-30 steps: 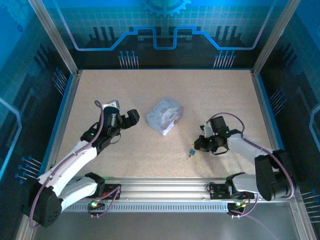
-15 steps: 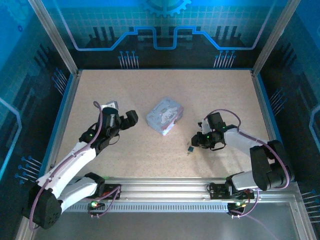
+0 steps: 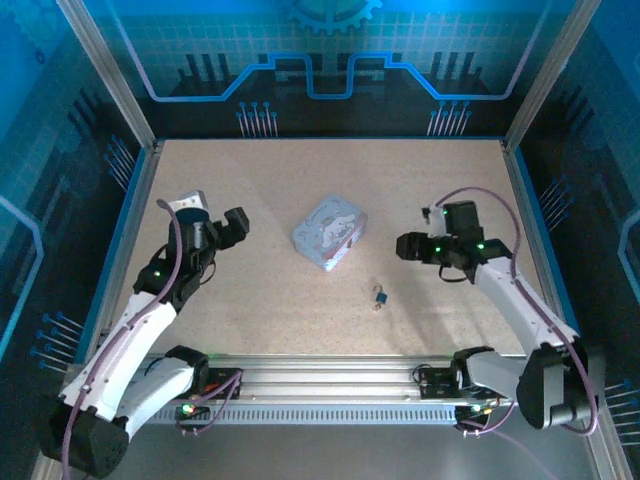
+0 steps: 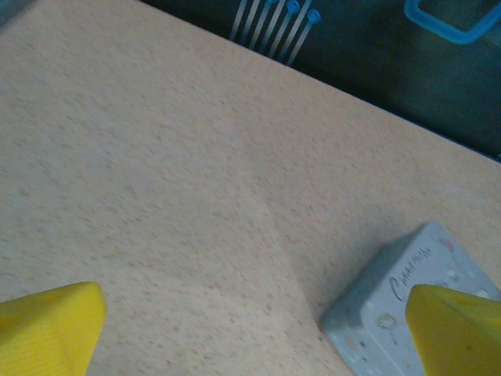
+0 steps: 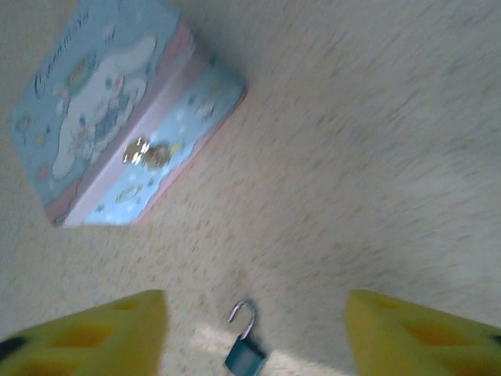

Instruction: Unlock a padlock with a key

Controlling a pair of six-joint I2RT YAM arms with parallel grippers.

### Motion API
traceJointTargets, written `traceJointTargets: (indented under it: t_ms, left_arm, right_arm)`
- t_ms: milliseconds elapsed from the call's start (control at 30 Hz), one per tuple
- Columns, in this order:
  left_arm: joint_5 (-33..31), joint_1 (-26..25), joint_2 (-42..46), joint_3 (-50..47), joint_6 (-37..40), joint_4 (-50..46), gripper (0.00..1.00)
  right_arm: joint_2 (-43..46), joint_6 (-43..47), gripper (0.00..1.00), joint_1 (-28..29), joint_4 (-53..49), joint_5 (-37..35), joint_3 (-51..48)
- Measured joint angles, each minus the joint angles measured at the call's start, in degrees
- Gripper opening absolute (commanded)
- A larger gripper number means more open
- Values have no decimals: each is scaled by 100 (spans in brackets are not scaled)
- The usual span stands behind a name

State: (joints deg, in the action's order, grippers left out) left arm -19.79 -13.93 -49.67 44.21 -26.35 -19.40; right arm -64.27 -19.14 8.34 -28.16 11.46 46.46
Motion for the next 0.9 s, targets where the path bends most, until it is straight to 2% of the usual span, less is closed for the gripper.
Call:
traceJointTargets:
  t_ms: [100,267,467,700,900]
  left_arm:
    - [-321,140,162,-4,245,-20,99]
    - [-772,310,367,-385,872,459,99]
    - [-901,341,271,-1110,1633,1259,99]
    - [-728,393,-367,-1694,2057,2190,99]
    - [-256,640,-1158,-1862,2072,2900,99]
  right_arm:
    - [328,225,100,-365,-33,-363,92]
    - [522,468,100,-881,166,-723,74]
    - [382,1049,100,-1027,1054,-890,-433]
    - [101,1427,100,-1029,2396,-1248,-1493]
    - [-339,1425,100,-1029,3952,-1366,-2170]
